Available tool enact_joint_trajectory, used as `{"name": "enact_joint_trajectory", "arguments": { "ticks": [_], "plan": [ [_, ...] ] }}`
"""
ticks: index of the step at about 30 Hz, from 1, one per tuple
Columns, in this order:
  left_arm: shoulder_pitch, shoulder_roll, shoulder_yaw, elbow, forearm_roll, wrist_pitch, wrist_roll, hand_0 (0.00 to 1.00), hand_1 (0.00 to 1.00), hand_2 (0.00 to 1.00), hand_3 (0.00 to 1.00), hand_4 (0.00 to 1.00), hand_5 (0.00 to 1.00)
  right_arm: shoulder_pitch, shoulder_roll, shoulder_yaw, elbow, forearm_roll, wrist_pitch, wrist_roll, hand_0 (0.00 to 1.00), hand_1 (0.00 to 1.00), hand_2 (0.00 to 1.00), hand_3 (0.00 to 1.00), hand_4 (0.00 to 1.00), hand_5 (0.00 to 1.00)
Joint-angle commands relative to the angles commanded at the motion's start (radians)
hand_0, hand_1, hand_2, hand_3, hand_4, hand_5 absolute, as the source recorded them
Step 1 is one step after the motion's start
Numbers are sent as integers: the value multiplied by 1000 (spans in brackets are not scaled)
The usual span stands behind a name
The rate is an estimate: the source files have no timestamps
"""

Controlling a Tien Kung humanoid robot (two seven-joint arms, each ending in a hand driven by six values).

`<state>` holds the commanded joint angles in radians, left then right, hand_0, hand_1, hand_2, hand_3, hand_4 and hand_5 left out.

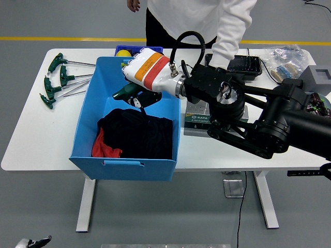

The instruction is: Lift tool from toolbox,place it in box,lift tool from toolbox,place it in box

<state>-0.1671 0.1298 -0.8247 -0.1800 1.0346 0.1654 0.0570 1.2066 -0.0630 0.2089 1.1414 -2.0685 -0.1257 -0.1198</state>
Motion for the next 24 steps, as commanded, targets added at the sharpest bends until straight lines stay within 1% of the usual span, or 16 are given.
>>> {"name": "enact_joint_trajectory", "arguments": {
  "ticks": [5,6,8,11,12,14,17,18,23,24],
  "plan": [
    [0,1,2,0,3,0,1,712,722,722,687,698,637,12,18,-10,-2,-107,38,-30,219,50,140,105,629,161],
    [0,2,2,0,3,-1,1,711,720,719,688,698,636,15,19,-10,0,-124,38,-31,502,305,399,326,687,265],
    [1,3,1,0,4,-1,1,711,720,719,688,698,636,18,21,-10,5,-139,37,-29,502,305,399,326,687,265],
    [2,3,-3,0,11,-2,3,711,720,719,688,698,636,22,26,-12,12,-152,19,-22,502,305,399,326,687,265],
    [2,3,-4,0,12,-2,3,708,714,719,690,699,638,22,29,-12,14,-163,6,-16,617,589,688,563,670,367],
    [2,2,-7,0,14,-2,4,708,714,719,690,699,638,21,34,-14,16,-179,-10,-7,617,589,688,563,670,367],
    [2,2,-9,0,15,-2,4,708,714,719,690,699,638,20,38,-21,16,-183,-15,0,617,589,688,563,670,367],
    [2,2,-10,0,17,-2,5,709,709,717,690,698,639,20,38,-23,16,-183,-14,2,809,788,863,883,848,420],
    [1,2,-14,0,19,0,3,709,709,717,690,698,639,17,31,-22,15,-178,-9,7,809,788,863,883,848,420],
    [1,2,-15,0,20,0,3,707,708,717,690,698,639,17,29,-20,15,-177,-7,6,841,813,888,902,869,437]
  ]
}}
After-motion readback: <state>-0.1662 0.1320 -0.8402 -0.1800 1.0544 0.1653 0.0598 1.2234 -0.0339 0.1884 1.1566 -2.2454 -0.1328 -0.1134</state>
